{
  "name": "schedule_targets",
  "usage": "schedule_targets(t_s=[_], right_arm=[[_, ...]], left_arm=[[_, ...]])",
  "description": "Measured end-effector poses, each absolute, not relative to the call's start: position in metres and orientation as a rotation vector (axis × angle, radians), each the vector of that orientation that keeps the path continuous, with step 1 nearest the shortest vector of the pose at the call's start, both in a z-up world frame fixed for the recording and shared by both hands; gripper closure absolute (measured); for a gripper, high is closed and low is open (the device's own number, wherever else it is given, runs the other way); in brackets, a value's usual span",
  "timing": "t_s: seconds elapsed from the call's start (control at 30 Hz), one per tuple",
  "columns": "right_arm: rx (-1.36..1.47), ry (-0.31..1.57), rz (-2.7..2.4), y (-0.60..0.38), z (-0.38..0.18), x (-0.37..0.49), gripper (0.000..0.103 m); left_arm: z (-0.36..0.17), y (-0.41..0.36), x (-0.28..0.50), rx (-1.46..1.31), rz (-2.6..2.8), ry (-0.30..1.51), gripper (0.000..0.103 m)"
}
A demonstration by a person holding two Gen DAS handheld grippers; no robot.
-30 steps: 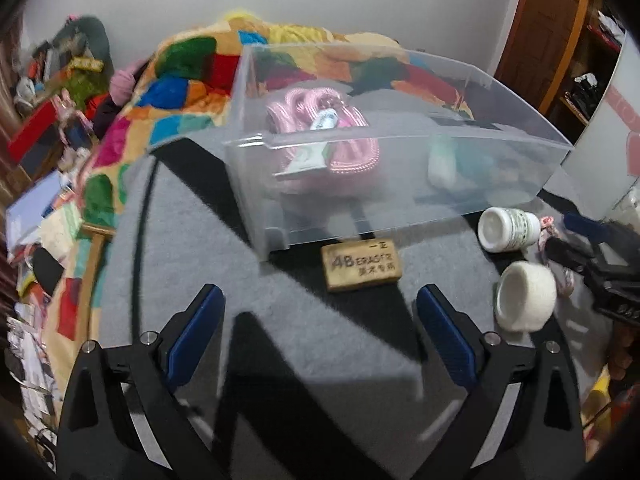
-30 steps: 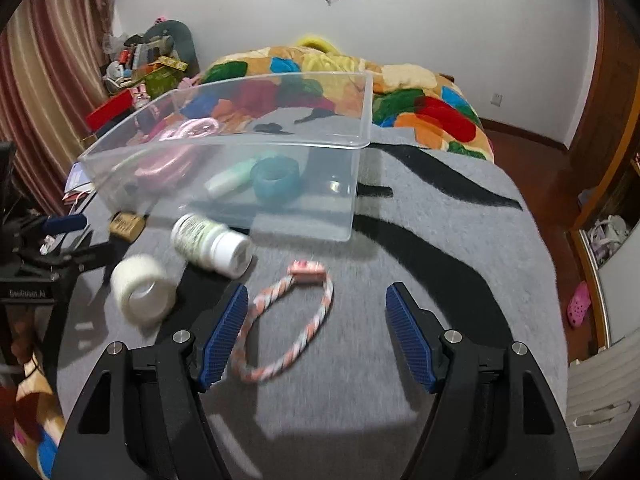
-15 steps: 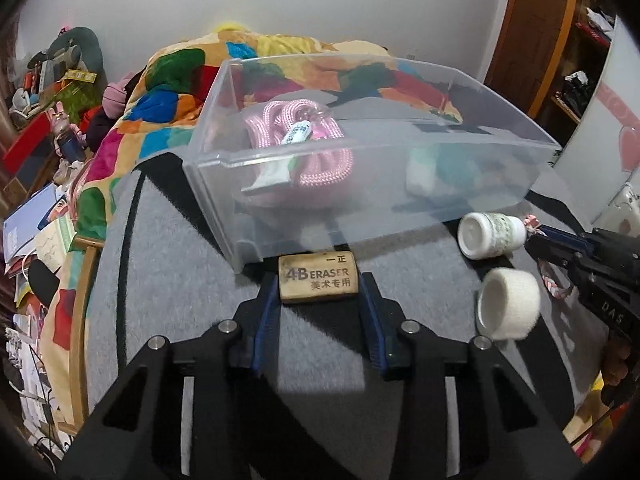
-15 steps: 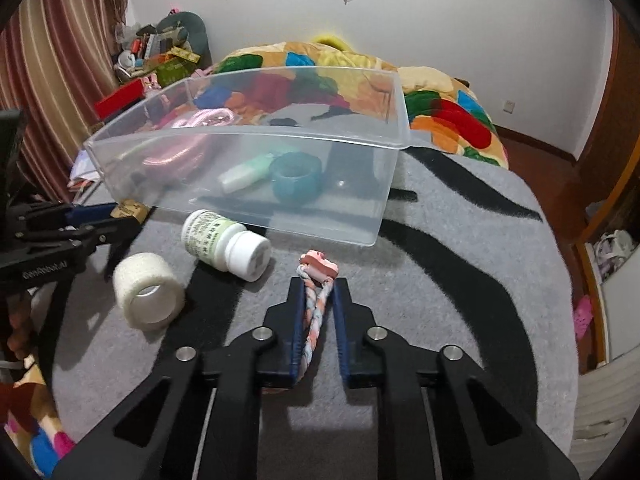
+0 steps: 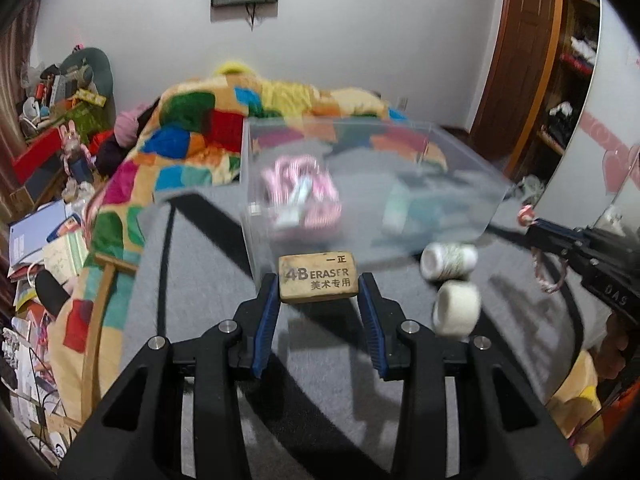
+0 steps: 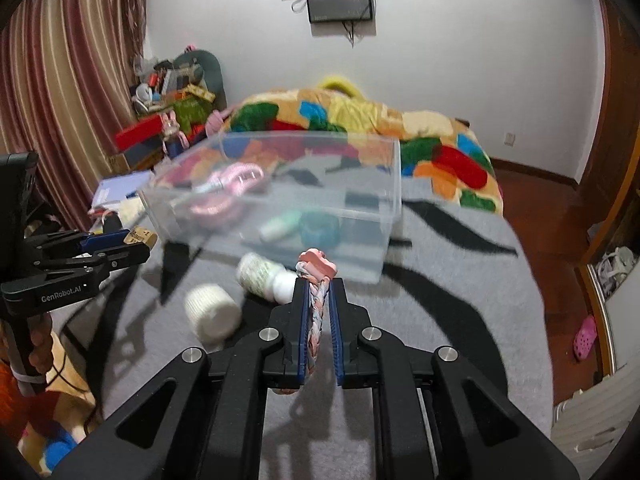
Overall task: Organize objects
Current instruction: 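Carry the eraser and braided rope over the clear box and release both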
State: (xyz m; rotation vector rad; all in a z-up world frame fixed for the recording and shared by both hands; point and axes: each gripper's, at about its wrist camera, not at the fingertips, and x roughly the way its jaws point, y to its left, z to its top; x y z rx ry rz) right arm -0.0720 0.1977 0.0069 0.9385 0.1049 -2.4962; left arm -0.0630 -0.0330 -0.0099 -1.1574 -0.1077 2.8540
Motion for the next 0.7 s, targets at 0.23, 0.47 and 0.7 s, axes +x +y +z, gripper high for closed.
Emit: schedule_targets(t_s=[0.23, 0.47, 0.7], right_arm=[[0.840, 0.024, -2.498, 0.188, 0.035, -0.080, 0.094], [0.788, -0.033, -2.475, 0.169, 0.051, -0.103, 0.094], [0.878, -0.029, -2.463, 0.152, 0.039, -0.142, 0.094]], left_arm=[[0.025, -0.032, -0.070, -1.012, 2.896, -0.154, 0.064], [0.040, -0.024, -0.097, -0.975, 2.915, -0.142, 0.064], [0.022, -0.022, -0.134, -1.070, 2.898, -0.146, 0.064]])
